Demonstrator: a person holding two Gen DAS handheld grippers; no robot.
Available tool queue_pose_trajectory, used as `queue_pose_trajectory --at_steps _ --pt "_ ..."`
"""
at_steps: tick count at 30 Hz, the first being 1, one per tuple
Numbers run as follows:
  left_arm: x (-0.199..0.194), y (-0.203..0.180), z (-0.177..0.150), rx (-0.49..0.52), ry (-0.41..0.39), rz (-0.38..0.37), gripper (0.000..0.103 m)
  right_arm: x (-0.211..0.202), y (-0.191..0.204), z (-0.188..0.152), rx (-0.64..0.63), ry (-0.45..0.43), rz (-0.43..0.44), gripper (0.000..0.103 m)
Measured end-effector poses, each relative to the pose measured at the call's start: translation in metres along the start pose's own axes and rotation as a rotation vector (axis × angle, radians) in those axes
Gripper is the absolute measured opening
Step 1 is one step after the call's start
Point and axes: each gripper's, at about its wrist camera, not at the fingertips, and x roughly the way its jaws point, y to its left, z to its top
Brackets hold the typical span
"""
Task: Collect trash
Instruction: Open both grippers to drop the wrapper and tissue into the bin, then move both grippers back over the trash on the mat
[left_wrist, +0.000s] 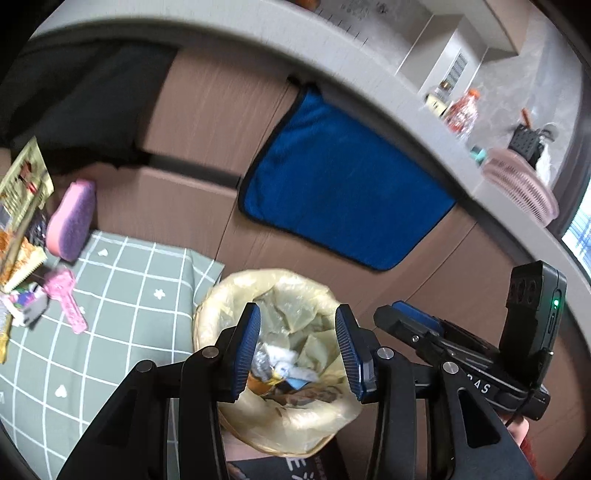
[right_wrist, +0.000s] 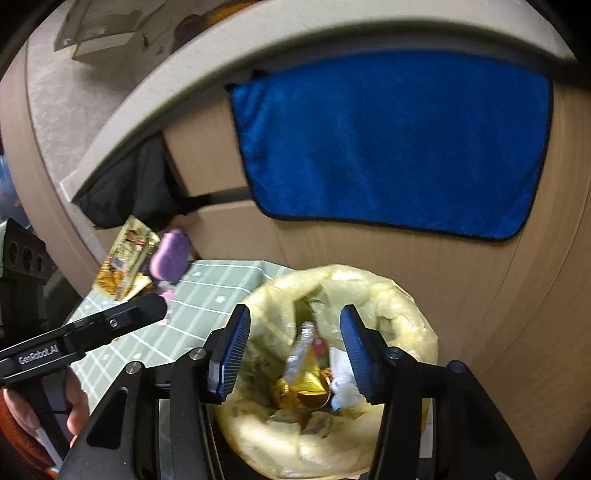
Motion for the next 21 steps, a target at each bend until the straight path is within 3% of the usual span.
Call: queue_pose_trajectory --at_steps 4,12,21 --pt "-0.037 -0.007 0.007 0.016 -0.064 -0.011 0.043 -0.034 0.03 0.009 -0.076 -0.058 -0.039 0.048" --pt "-0.133 -0.014 0.022 0.023 -0.23 -0.024 0.043 -0.098 0.085 0.029 -0.138 -0.174 -0.017 0.045" --pt "-0.252 -0.02 0.016 0.075 -0.394 0.035 0.045 -0.17 0.171 0.044 -0.229 -0.295 0.038 0.045"
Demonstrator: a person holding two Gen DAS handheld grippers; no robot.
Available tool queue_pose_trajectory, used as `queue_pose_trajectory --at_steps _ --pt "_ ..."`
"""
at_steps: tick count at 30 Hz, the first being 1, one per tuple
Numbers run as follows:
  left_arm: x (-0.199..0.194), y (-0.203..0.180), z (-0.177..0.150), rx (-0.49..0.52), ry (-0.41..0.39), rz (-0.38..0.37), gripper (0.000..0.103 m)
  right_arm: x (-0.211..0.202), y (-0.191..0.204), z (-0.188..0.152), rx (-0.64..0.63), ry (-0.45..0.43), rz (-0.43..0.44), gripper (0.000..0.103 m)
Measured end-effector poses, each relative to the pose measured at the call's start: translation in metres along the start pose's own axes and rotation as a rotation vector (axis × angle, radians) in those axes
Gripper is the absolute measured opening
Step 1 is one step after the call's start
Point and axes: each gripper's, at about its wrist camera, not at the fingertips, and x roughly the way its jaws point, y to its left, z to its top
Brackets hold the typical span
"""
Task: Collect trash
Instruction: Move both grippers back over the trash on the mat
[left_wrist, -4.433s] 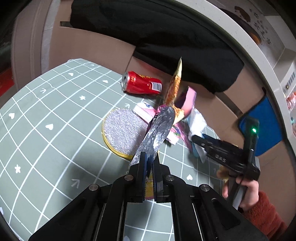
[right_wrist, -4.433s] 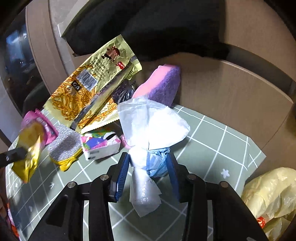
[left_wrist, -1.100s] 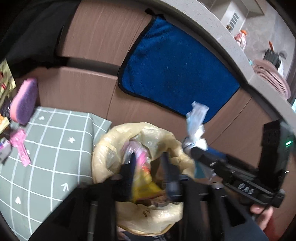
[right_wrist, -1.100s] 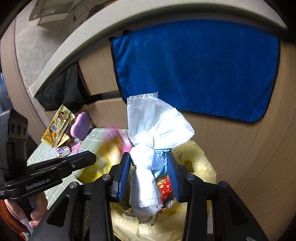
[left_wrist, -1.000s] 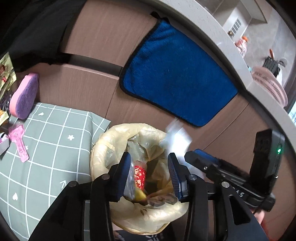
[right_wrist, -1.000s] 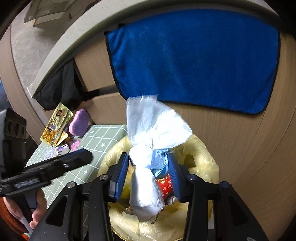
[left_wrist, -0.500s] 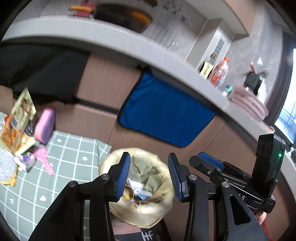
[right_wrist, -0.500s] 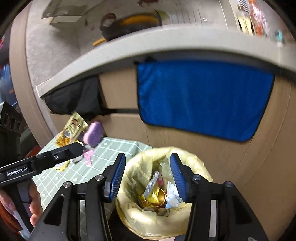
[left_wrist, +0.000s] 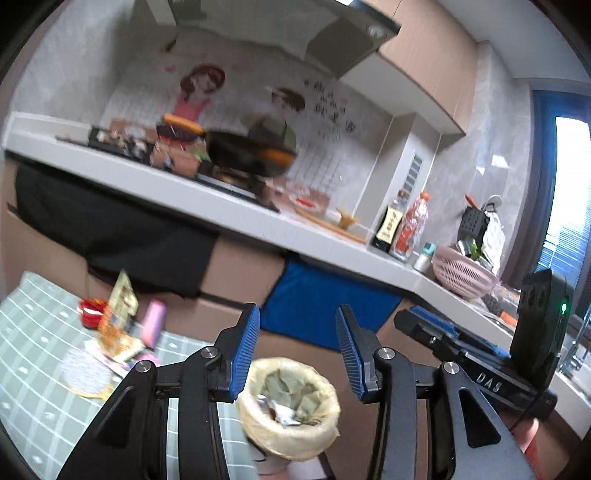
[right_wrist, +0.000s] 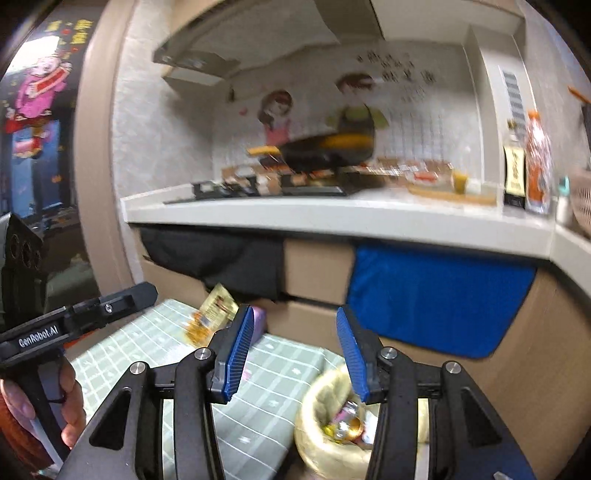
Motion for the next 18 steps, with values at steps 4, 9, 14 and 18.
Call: queue_pose_trajectory --at_steps 4,9,14,18 --pt "-0.041 0.01 0.009 0.056 -0.07 0.09 0.046 -0.003 0.034 0.011 -0.016 -0.005 0.062 0.045" --pt "-0.074 0.055 0.019 0.051 -0.122 0.234 0.046 0.027 0.076 0.016 -0.077 0.01 0.098 0.045" --pt "-0.082 0.109 0.018 0.033 -0.098 0.345 0.046 0.067 0.101 0.015 -0.096 0.029 0.126 0.045" --pt "-0.075 0.156 0.01 0.005 -0.067 0.413 0.046 0.106 0.113 0.007 -0.101 0.049 0.133 0.045"
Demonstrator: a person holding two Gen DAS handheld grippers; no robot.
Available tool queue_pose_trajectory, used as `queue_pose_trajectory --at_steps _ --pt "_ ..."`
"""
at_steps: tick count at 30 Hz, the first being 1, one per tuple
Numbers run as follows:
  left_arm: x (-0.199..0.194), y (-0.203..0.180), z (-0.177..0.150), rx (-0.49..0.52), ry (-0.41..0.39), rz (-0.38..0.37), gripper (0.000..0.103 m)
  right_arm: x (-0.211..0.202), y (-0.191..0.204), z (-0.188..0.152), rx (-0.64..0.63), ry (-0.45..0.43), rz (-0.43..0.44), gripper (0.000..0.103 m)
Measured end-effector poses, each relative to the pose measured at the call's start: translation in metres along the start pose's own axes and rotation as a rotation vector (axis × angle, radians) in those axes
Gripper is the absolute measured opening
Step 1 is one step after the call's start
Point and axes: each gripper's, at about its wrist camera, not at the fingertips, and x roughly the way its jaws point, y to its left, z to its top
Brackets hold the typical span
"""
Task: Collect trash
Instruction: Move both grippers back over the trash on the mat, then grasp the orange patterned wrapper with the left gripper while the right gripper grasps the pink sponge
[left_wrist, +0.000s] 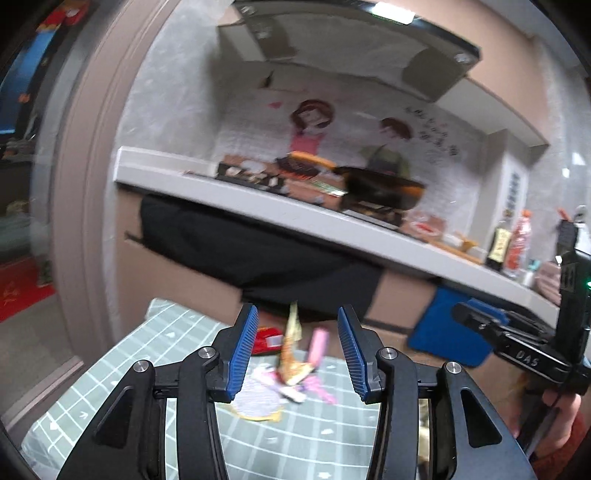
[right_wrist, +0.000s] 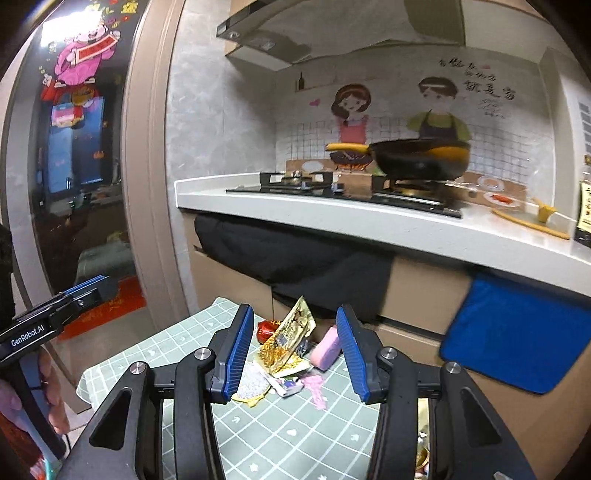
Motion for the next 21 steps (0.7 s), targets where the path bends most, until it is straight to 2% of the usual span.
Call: queue_pose_trajectory --at_steps 3,9,12,16,21 --pt "0.027 0.024 -0.012 -0.02 0.053 0.002 0.046 0.03 -0.002 -0.01 0.012 0.026 0.0 0.045" --pt "0.107 0.053 -0.056 -0.076 0.218 -0.033 0.047 0.09 -0.022 -0.039 0.076 0.123 0.014 0.045" --pt "0.148 0.053 -0.074 -0.103 0.288 -0.076 0.047 0.116 -0.034 -0.051 0.09 0.159 0.015 0.045" --pt "0.202 0.041 -0.085 -0.119 0.336 -0.106 0.048 0.143 -0.052 -0.067 0.116 0.201 0.016 0.045" --pt "0.275 0.027 -0.088 -0.138 0.392 -0.044 0.049 0.167 -0.079 -0.082 0.15 0.253 0.009 0.045"
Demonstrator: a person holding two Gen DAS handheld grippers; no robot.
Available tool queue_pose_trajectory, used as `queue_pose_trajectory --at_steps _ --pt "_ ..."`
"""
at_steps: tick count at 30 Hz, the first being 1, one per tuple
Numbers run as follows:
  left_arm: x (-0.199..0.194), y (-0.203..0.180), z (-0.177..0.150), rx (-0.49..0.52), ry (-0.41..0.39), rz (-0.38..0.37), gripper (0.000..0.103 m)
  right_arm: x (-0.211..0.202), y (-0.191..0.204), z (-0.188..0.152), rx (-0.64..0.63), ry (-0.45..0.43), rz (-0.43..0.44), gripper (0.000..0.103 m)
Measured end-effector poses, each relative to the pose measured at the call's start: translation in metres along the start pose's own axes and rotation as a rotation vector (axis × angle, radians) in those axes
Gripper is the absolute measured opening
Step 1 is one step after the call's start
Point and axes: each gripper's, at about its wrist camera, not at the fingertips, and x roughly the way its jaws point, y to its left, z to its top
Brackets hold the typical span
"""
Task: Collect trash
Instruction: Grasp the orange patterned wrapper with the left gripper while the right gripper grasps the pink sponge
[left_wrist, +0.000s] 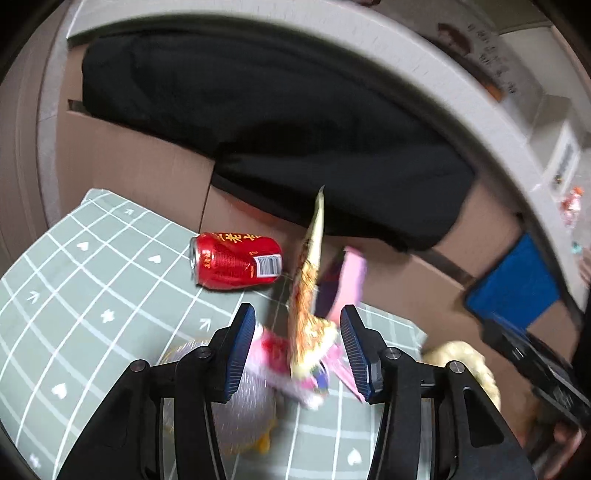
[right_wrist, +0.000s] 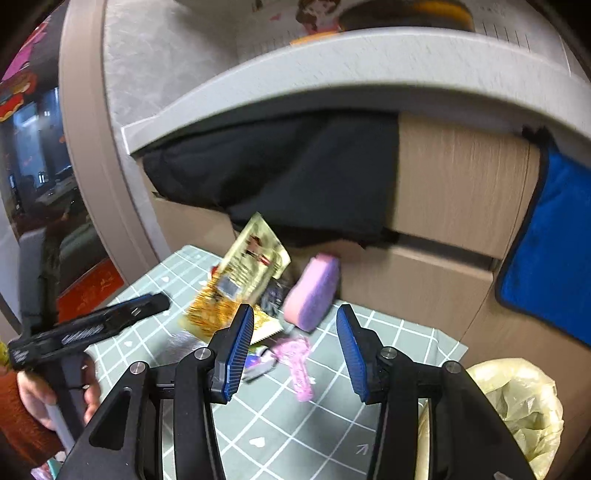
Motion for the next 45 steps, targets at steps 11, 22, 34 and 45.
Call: queue_pose_trajectory --at_steps 11,22,34,45 --pt "0.014 0.014 -0.004 -0.062 0.085 0.039 0.004 0.072 -0.016 0.002 0.056 0.098 0.005 0.045" --pt "-0.069 0.044 -0.026 -0.044 -0.051 0.13 0.004 0.155 0.009 0.009 0.09 0.094 -0.15 0.045" --pt "-0.074 0.065 -0.031 -0.091 -0.049 0.119 0.004 0.191 0.01 0.007 0.016 0.186 -0.176 0.032" --pt "-0.11 0.002 -0.02 -0.004 -0.149 0.131 0.004 0.076 0.004 0.019 0.03 0.06 0.024 0.028"
